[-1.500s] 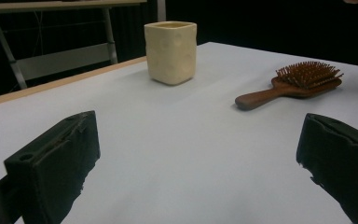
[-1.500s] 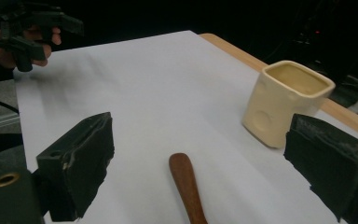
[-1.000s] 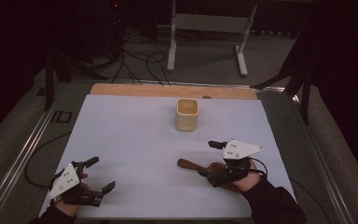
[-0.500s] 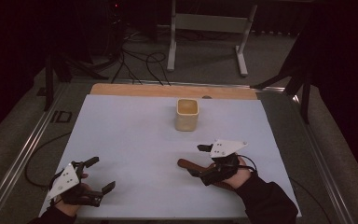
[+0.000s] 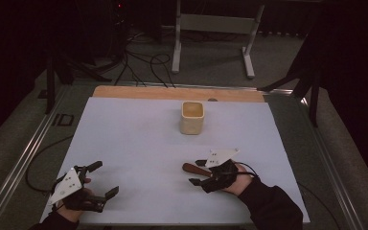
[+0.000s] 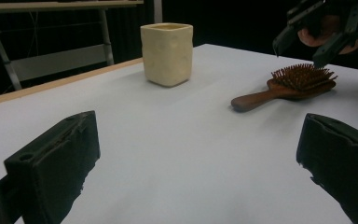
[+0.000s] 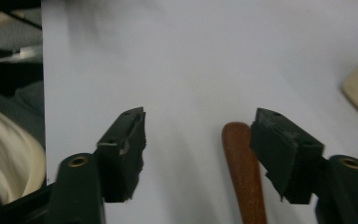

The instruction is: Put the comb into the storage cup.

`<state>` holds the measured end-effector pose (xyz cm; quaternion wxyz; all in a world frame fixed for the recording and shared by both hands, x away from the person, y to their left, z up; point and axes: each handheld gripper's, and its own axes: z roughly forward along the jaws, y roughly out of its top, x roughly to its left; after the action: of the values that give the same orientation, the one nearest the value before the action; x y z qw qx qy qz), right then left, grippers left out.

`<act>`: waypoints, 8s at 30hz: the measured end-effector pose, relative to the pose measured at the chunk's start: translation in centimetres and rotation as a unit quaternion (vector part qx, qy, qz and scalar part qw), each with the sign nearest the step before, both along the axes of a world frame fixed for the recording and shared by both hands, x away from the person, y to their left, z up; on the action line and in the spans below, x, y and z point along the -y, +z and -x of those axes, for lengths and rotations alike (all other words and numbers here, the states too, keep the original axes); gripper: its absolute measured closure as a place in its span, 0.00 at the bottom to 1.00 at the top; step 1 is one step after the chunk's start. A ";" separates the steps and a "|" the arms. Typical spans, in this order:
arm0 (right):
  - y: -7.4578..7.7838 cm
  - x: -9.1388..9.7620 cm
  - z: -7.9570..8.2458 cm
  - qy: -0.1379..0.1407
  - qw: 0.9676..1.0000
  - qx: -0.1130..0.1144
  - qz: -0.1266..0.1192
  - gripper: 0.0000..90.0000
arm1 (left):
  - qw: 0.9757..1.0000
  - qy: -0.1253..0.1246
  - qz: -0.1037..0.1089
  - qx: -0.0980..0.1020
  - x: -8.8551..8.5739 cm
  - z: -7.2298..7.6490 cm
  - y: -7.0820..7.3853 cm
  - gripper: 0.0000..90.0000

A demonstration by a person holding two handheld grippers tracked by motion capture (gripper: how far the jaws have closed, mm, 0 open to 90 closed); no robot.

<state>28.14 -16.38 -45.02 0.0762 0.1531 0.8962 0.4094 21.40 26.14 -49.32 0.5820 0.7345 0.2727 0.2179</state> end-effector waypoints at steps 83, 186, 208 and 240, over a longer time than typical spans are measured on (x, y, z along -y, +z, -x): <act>-3.0 1.1 -7.9 -0.015 0.963 -0.046 0.263 1.00 | 1.000 -0.002 0.001 -0.002 0.0 0.0 0.0 0.00; 0.1 10.2 2.3 -0.198 0.962 -0.094 0.165 0.18 | 1.000 -0.005 0.002 -0.004 0.3 -0.1 0.0 0.00; -0.6 7.9 1.5 -0.172 0.949 -0.122 0.233 0.12 | 1.000 -0.006 0.003 -0.005 0.3 0.0 0.0 0.00; -2.7 6.7 0.5 -0.196 0.916 -0.173 0.305 0.60 | 1.000 -0.008 0.009 -0.008 0.2 -0.1 0.0 0.00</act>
<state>27.60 -23.13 -47.71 0.0418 0.3629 0.9289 0.0608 21.48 25.95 -49.32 0.5879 0.7331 0.2738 0.2048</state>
